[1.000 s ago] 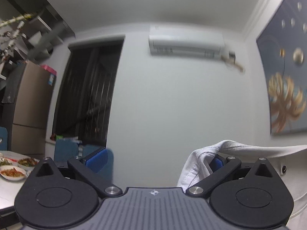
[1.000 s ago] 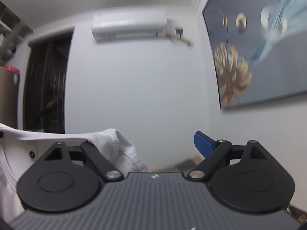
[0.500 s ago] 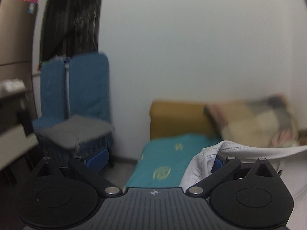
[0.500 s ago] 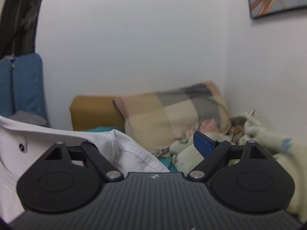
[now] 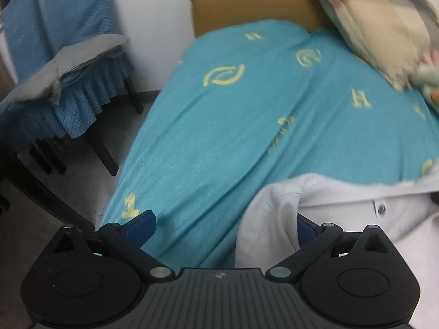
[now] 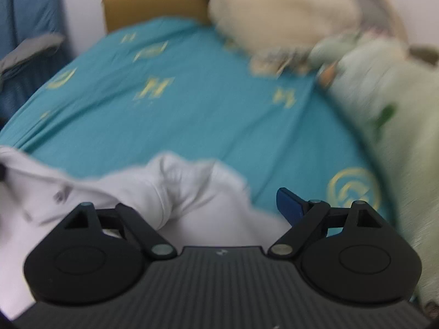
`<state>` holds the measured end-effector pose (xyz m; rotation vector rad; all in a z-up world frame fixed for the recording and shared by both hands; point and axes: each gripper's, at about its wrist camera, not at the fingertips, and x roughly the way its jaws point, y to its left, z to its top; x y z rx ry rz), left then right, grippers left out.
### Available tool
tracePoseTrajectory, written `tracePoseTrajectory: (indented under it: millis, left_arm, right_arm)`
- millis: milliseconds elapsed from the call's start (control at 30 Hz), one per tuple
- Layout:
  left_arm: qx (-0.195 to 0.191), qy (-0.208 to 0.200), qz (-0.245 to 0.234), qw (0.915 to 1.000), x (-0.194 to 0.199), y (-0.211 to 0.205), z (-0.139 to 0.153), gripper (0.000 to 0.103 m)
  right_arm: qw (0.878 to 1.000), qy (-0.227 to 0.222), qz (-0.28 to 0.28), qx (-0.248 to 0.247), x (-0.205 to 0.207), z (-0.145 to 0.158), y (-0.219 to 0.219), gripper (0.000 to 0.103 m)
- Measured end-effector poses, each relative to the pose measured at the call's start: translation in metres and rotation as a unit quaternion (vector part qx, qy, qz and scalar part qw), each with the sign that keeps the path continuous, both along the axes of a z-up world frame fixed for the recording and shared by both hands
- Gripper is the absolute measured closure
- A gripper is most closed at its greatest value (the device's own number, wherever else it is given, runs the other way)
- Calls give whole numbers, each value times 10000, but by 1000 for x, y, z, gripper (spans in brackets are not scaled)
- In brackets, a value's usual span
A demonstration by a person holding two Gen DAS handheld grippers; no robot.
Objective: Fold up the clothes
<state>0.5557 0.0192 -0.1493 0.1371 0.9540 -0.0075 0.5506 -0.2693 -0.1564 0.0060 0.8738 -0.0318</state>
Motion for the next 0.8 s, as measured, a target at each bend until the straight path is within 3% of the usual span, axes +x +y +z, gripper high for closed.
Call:
tracePoseTrajectory:
  millis: [133,300,367,533,700,800]
  left_arm:
    - [-165,-23,-266,9995,-19,4,33,1]
    - [-234,-487,-391,9978,-62,2,88,0]
    - [-325,-692,-414,9962,-96,-2,111,0]
    - [-616,-1105,-146,9919,-227,-6,164,0]
    - [-1258,-1410,37,9820,-362,22,176,0]
    - [-1508,-1593,224,9754,-425,38,164,0]
  right_arm:
    - [9995,62,97,296,-14,20,0,16]
    - [9982,-373,67,460,-56,68,1,16]
    - [9979,-331,65,558,-75,83,1,16]
    - [9973,-43,-163,708,-129,102,3,16]
    - [9976,-606,-313,150,-185,113,10,16]
    - [9929,-1035,-418,423,-211,114,4,16]
